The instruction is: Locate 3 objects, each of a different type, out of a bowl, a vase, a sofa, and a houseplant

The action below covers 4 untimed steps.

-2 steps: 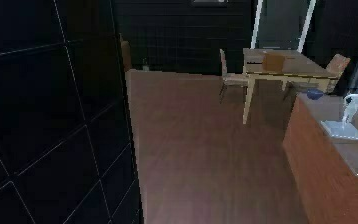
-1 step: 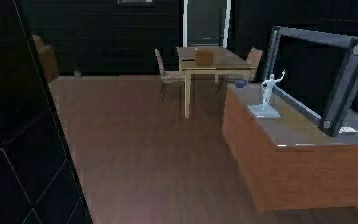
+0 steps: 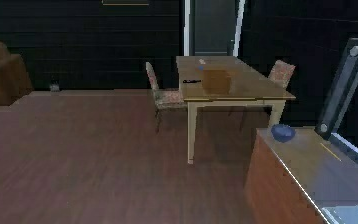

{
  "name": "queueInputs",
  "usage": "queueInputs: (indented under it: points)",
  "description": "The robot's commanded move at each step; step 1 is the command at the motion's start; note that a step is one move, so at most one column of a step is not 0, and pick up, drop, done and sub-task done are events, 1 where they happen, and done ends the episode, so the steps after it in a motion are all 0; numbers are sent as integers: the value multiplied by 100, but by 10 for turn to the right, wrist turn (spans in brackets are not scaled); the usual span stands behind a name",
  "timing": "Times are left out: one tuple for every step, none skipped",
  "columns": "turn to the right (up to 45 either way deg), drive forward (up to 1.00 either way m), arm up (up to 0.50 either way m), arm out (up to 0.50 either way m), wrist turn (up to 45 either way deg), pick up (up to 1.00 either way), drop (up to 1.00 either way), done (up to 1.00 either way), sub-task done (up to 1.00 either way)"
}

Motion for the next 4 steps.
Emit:
queueInputs:
  points:
    - [60,0,0,0,0,0,0,0,0]
    - [0,50,0,0,0,0,0,0,0]
    - [360,0,0,0,0,0,0,0,0]
    - [0,0,0,0,0,0,0,0,100]
